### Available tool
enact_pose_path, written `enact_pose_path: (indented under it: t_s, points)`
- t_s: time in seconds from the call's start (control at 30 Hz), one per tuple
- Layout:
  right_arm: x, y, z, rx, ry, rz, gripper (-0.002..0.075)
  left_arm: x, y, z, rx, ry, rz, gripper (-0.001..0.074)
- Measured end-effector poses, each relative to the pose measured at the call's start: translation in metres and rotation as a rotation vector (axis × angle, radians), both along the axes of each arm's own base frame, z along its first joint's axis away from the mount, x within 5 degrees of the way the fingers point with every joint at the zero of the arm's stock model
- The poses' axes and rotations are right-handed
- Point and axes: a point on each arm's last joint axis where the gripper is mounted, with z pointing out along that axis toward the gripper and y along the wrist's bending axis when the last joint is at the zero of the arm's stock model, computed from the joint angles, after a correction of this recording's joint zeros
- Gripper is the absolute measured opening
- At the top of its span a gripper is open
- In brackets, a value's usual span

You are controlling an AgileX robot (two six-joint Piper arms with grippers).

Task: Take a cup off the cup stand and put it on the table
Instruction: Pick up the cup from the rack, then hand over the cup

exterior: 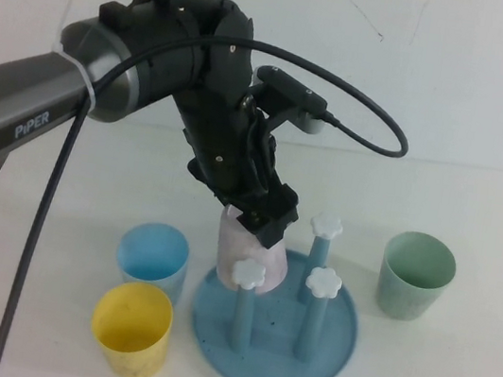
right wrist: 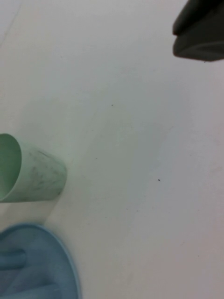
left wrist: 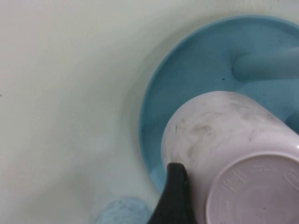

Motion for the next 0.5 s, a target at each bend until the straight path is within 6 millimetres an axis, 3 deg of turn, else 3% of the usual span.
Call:
enact_pose_path:
  t_s: [0.13,0.5]
  points:
    - [0.0,0.0,0.0,0.0,-0.006,-0.002,-0.0002,-0.002,0.001,0.019,0.023,0.019,-0.02,0.0533]
    - [0.003,0.0,0.004,0.027,-0.046,-0.014,-0.0002,-0.004,0.003,0.113,-0.119,-0.196,0.019,0.0532]
